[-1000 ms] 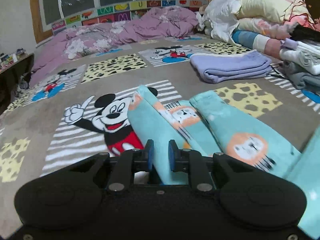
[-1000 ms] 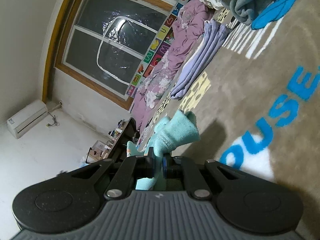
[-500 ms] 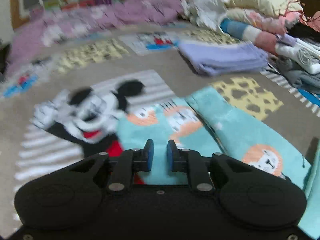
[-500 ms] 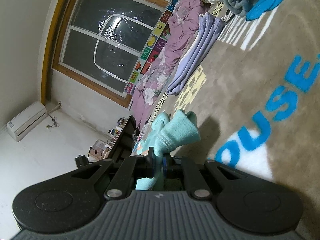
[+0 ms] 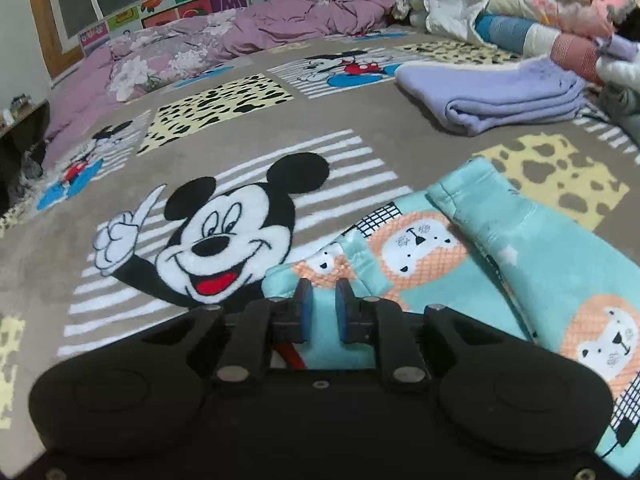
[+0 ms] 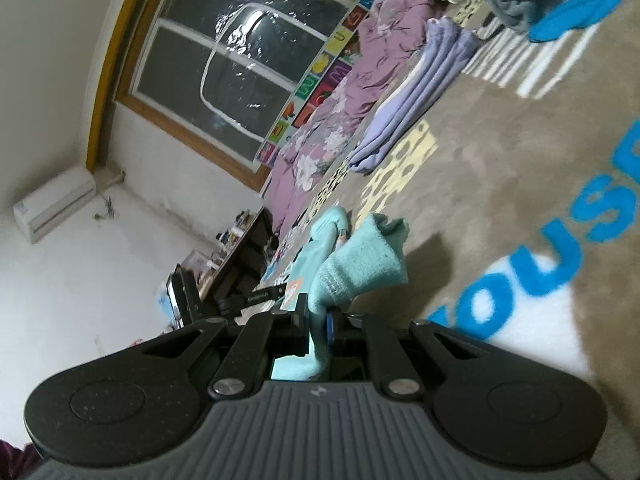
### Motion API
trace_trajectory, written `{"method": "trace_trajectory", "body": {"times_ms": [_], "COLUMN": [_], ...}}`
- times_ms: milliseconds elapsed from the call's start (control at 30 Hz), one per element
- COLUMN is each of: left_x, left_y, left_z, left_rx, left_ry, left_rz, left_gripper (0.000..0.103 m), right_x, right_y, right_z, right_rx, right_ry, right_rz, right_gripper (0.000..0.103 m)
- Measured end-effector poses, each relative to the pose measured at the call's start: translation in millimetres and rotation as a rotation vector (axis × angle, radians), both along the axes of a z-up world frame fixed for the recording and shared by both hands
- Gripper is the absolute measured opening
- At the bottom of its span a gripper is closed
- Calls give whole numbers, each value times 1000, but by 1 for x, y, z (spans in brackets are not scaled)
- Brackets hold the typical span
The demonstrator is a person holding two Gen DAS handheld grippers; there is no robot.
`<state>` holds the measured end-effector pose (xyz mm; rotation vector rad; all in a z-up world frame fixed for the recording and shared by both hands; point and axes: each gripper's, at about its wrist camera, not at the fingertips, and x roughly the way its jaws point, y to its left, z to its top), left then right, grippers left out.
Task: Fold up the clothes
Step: 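Carry the held sleeve across the shirt body with the right gripper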
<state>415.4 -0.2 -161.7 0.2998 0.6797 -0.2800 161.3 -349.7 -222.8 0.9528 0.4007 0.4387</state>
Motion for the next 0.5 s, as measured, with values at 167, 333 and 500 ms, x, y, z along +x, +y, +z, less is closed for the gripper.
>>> {"method": "trace_trajectory", "body": {"times_ms": [167, 333, 500], "left_x": [-5, -1, 4], "left_y": [0, -12, -14], "left_z": [15, 0, -2], "left_rx": [-42, 43, 43], "left_ry": [-39, -61, -28], "left_rz": [34, 23, 81], "left_gripper": [14, 14, 14], "right_x": [-3, -4, -3], "right_y": [-5, -5, -4], "right_z": [-2, -2, -3], "right_rx": [35, 38, 38], "right_ry": [1, 3, 9], "right_rz": [-26, -23, -25], "right_gripper": [9, 9, 9]}}
